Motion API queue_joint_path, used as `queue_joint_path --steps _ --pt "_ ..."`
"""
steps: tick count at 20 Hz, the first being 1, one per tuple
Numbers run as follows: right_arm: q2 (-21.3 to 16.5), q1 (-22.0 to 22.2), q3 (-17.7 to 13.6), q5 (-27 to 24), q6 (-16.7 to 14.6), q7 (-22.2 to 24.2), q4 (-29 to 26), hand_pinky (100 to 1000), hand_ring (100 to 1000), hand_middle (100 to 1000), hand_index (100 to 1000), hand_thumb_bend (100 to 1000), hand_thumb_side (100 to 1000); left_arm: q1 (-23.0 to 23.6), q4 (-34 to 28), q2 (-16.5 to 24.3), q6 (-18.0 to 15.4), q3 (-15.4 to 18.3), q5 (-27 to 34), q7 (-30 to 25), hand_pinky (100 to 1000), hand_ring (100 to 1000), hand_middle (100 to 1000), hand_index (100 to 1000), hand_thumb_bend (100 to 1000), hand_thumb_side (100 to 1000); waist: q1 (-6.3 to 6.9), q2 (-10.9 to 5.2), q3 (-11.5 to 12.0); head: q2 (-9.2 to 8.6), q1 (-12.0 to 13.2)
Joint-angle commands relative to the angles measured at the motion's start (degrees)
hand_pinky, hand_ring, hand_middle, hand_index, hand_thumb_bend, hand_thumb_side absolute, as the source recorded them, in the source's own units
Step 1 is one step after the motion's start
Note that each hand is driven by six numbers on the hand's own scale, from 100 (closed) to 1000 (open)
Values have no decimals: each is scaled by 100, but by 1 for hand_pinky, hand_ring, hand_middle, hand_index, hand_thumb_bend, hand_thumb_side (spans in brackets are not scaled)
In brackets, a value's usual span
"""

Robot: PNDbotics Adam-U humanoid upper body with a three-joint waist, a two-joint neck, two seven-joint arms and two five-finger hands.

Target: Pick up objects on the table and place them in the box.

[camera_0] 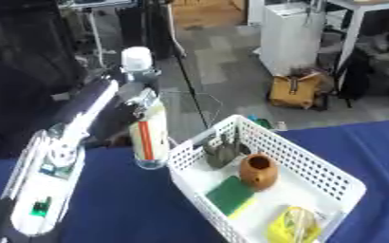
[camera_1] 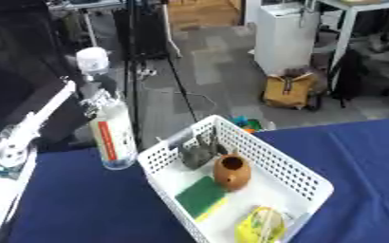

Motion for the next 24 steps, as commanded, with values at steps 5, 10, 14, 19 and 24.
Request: queue_joint_path --steps 5,10,14,19,24 --pt "-24 -23 66 -57 -29 48 -68 651 518 592 703 100 805 -463 172 51 7 -80 95 -58 1000 1000 961 842 100 1000 39 -215 -105 83 115" --pt "-17 -43 103 -77 -47 79 -68 651 517 592 704 100 804 -709 487 -42 0 -159 96 -13 1000 1000 957 839 100 1000 101 -223 -237 101 203" --pt "-10 -76 131 -94 -64 104 -68 652 518 592 705 100 803 -855 714 -145 -18 -223 88 57 1000 1000 955 840 100 1000 155 -212 -347 68 252" --pt "3 -131 163 -112 -87 125 -68 652 518 592 705 100 801 -1003 1043 -270 -47 -298 177 172 1000 1000 944 847 100 1000 213 -182 -468 17 311" --pt "12 -182 183 -133 -107 150 -68 652 517 592 705 100 801 -1119 1673 -334 -138 -384 287 465 1000 1000 944 859 100 1000 259 -138 -574 -45 353"
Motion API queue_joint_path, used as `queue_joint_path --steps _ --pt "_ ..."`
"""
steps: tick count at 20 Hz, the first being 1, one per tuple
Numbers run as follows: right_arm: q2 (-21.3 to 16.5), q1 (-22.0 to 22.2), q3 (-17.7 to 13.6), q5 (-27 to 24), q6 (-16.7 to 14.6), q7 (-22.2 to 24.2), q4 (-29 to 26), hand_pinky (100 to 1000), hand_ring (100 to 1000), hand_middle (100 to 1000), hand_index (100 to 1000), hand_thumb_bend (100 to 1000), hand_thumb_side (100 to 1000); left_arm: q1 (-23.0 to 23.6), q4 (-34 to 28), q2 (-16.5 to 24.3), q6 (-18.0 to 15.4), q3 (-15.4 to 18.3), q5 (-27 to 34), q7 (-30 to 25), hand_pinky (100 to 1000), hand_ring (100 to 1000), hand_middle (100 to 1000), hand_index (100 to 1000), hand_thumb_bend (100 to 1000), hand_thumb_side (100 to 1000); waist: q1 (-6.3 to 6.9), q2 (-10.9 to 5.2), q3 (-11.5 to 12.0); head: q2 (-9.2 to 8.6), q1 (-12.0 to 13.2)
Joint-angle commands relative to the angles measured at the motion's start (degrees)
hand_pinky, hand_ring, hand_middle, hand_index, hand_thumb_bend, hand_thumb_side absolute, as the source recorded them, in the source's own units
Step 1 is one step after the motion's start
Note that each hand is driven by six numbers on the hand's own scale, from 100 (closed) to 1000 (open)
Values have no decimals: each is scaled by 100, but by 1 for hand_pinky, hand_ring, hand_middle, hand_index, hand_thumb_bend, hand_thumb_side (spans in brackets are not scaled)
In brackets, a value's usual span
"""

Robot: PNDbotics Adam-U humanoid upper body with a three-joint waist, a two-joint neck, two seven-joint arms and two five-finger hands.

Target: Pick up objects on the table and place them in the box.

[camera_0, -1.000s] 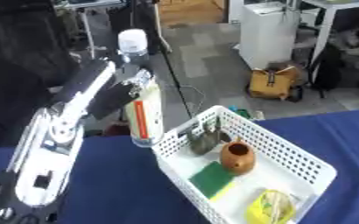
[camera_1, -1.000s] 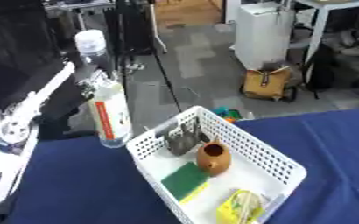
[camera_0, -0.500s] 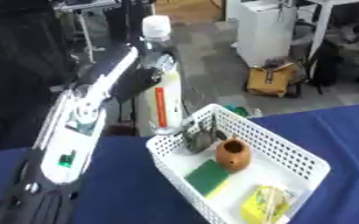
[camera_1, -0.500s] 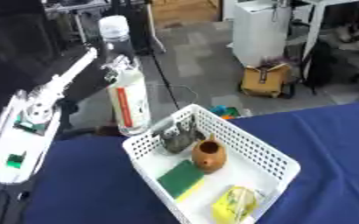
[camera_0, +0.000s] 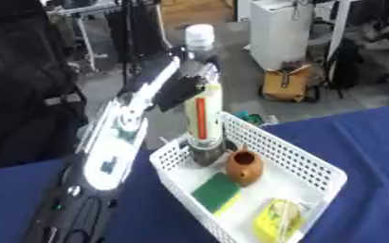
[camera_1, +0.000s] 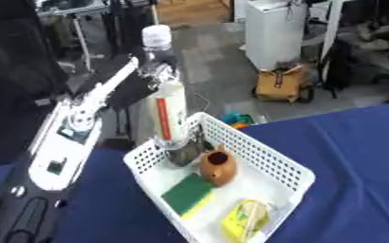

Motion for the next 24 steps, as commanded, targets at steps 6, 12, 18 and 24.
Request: queue_joint_path --steps 6,12,18,24 --pt "-16 -125 27 -78 -28 46 -68 652 517 592 705 100 801 -174 654 -43 -226 -60 118 397 1000 1000 946 897 100 1000 -21 -47 -64 -120 47" --pt "-5 -180 49 -99 -52 53 -68 652 517 591 704 100 801 -231 988 -85 -495 -135 -53 307 1000 1000 996 1000 100 1000 -5 -11 -119 -144 72" --pt "2 -230 64 -113 -66 60 -68 652 517 591 704 100 800 -233 1328 -153 -530 -100 -145 259 1000 1000 1000 1000 100 1000 22 38 -179 -151 68" --pt "11 -276 88 -141 -82 73 -68 651 516 590 705 100 798 -296 1704 -128 -808 -132 -224 16 1000 1000 1000 1000 183 1000 56 83 -241 -162 47"
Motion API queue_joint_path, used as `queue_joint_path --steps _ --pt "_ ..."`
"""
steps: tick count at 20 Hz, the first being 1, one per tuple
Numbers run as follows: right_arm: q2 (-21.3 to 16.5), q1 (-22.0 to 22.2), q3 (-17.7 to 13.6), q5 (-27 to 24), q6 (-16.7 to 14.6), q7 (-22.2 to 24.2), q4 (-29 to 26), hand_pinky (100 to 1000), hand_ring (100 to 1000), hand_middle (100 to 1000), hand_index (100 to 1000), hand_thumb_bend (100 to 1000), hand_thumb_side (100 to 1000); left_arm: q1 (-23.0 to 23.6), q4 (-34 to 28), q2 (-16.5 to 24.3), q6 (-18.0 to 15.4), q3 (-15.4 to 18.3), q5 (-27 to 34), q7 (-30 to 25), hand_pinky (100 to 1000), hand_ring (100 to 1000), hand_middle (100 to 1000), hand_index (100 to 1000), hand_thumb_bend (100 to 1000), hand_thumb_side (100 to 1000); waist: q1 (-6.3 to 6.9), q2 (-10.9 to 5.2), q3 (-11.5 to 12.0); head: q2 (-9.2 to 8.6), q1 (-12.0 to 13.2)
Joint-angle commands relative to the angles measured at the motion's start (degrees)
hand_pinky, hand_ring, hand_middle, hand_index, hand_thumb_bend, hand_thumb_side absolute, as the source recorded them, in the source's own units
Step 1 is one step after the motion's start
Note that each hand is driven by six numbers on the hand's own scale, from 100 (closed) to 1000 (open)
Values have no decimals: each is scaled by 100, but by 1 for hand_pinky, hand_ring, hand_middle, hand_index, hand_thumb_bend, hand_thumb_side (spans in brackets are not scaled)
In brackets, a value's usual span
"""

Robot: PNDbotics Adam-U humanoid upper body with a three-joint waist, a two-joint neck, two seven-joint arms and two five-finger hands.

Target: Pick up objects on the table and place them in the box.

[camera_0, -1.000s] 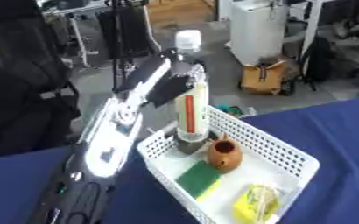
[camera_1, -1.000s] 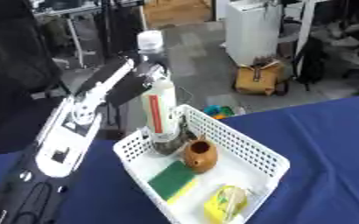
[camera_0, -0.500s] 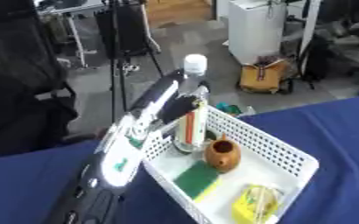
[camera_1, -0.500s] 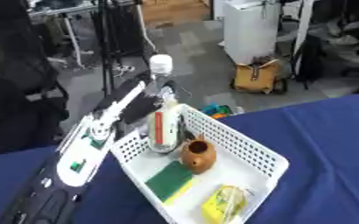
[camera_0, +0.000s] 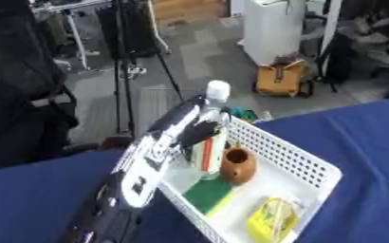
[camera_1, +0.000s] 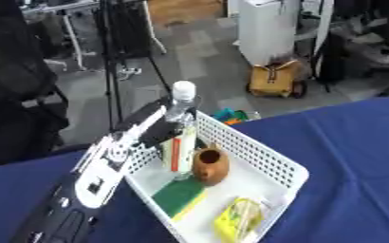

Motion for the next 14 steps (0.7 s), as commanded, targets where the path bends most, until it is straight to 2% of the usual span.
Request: queue_joint_path --steps 1,8,12,14 --pt "-31 -75 19 -63 -24 16 -68 650 515 588 703 100 796 -204 95 108 -141 -7 -168 -242 1000 1000 1000 1000 206 1000 -43 -95 -21 -52 -3" --pt "-34 -80 41 -110 -40 26 -68 650 515 588 703 100 795 -301 211 162 103 15 -917 -1045 1000 1000 1000 1000 186 1000 -12 -90 -21 -24 -15" --pt "-41 -74 43 -120 -42 31 -68 649 515 587 703 100 793 -326 224 208 237 0 -1323 -1383 1000 1000 1000 1000 242 1000 5 -100 -25 -25 -16" --pt "-41 -68 44 -126 -40 33 -68 649 514 587 703 100 791 -327 193 203 227 -3 -1600 -1534 1000 1000 1000 1000 238 1000 11 -104 -24 -24 -18"
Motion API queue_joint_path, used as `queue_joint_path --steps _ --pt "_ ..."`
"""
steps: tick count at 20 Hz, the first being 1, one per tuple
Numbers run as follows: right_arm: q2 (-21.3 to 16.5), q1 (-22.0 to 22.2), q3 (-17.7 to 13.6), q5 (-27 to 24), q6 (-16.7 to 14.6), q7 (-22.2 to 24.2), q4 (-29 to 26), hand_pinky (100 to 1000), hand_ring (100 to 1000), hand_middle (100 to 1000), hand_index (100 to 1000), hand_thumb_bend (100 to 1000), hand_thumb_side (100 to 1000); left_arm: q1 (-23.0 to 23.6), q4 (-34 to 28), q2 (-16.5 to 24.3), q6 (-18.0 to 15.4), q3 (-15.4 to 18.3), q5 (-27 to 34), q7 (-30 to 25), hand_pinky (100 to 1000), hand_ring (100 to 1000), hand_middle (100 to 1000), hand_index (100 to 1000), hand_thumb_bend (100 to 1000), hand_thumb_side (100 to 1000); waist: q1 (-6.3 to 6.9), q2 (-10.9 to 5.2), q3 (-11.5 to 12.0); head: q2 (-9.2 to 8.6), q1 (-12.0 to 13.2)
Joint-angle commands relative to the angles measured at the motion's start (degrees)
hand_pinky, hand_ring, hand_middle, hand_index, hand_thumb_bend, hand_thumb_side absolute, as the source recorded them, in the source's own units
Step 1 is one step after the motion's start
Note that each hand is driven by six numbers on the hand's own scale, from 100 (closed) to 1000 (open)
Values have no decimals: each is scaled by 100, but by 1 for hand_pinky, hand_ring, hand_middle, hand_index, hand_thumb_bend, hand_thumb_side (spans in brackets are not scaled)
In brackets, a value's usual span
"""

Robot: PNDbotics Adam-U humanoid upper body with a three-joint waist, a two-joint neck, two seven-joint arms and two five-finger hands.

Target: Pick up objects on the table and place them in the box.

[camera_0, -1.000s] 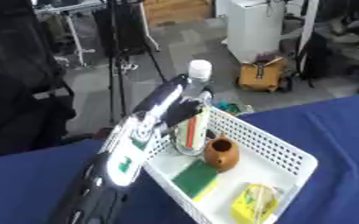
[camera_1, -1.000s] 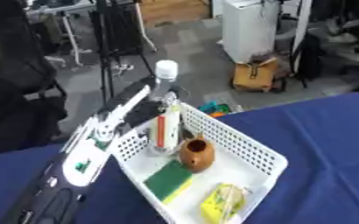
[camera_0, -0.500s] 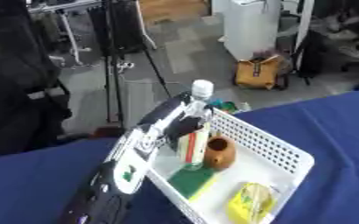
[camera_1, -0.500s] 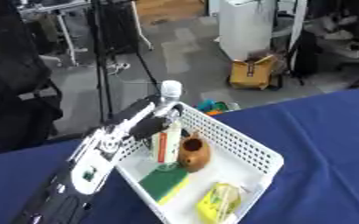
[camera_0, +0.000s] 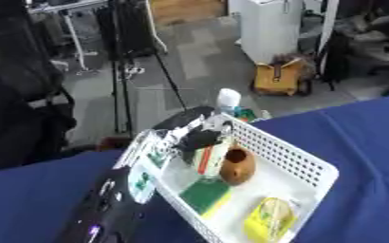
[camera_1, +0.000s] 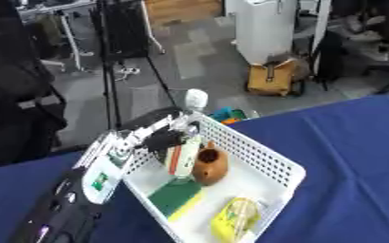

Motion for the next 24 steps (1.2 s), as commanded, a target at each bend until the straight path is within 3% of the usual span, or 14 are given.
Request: queue_joint_path --steps 1,11,18,21,24 --pt "-40 -61 11 -39 -15 14 -68 649 514 586 702 100 792 -46 -20 116 10 9 -353 -292 1000 1000 1000 1000 252 1000 -51 -115 -3 -23 -12" --pt "-48 -17 7 -60 16 -3 -68 647 513 584 702 100 786 -75 -269 161 -82 21 -492 -792 1000 1000 1000 1000 238 1000 -70 -167 48 11 -47" --pt "-70 16 23 -58 25 6 -68 645 512 584 702 100 785 -202 -820 351 -599 -411 -1352 -1195 1000 1000 1000 1000 363 1000 -24 -220 40 53 -39" --pt "-79 30 36 -65 26 19 -68 645 512 584 703 100 783 -363 -662 402 -553 -372 -1456 -1799 1000 1000 1000 1000 387 1000 1 -258 21 78 -20" --pt "-78 42 44 -73 27 28 -68 645 512 583 703 100 782 -464 -479 447 -513 -343 -1388 -2027 1000 1000 1000 1000 410 1000 23 -287 13 84 2"
